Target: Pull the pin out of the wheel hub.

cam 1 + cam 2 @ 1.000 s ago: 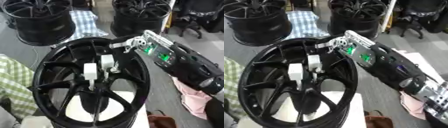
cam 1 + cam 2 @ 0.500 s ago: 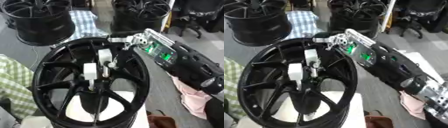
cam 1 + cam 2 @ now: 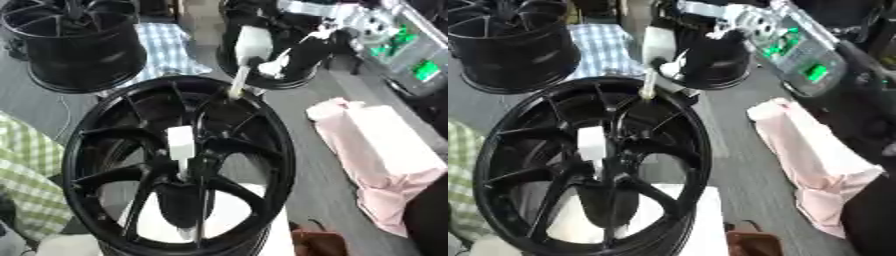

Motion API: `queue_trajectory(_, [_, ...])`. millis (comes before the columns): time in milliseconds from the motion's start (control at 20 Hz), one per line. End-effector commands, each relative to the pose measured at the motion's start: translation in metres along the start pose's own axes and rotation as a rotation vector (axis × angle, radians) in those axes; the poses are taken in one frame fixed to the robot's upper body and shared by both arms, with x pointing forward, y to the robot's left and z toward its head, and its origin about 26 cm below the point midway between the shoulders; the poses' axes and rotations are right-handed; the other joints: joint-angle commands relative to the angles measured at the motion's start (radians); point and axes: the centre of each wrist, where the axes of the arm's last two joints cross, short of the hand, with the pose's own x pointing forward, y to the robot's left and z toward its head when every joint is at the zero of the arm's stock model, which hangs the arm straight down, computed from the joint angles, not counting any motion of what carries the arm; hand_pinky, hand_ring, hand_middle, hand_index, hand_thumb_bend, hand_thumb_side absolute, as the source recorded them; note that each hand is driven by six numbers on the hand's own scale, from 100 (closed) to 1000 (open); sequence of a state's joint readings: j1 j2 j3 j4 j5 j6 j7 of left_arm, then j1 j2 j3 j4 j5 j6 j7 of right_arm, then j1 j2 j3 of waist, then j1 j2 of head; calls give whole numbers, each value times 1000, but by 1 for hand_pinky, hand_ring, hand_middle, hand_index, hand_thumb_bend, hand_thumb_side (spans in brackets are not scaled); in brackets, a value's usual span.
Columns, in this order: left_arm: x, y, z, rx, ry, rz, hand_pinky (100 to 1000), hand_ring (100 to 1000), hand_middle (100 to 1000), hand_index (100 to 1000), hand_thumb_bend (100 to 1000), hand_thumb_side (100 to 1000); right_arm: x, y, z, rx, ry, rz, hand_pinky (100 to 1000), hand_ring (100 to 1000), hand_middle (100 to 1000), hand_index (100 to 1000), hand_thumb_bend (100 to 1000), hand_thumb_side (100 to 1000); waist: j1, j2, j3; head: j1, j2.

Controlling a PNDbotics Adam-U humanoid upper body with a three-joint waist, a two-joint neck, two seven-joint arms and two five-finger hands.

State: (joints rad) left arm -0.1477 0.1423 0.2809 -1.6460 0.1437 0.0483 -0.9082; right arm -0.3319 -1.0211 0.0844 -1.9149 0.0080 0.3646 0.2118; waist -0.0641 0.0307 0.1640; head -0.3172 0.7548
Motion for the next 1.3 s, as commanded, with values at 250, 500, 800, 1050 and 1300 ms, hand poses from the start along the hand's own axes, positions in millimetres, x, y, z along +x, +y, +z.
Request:
queue_trajectory(250, [9, 11, 13, 35, 13, -51, 506, 311, 646, 698, 100, 890, -87, 43, 68, -489, 305, -230, 691, 630, 528, 674, 206, 208, -3, -8, -29, 40, 1])
queue_trajectory(500, [6, 11, 17, 45, 12, -60, 506, 300, 647, 698, 100, 889, -129, 156, 110, -801, 623, -525, 702, 695, 696, 812, 272, 271, 6, -3, -37, 50, -5])
queue_trajectory(800, [2, 12, 23, 63, 11, -59, 506, 293, 647, 699, 100, 887, -152, 269, 123, -1107, 1009, -734, 699, 705, 757, 828, 344, 334, 19, -9, -54, 66, 2])
queue_trajectory(1050, [1, 11, 22, 60, 7, -59, 506, 286, 648, 699, 100, 888, -143, 278, 99, -1147, 880, -787, 683, 675, 722, 813, 254, 279, 22, -8, -55, 66, -2])
queue_trajectory(1300, [0, 10, 19, 50, 3, -61, 506, 283, 647, 697, 100, 889, -109, 283, 60, -1054, 727, -826, 674, 658, 696, 811, 187, 243, 24, -3, -47, 59, -1])
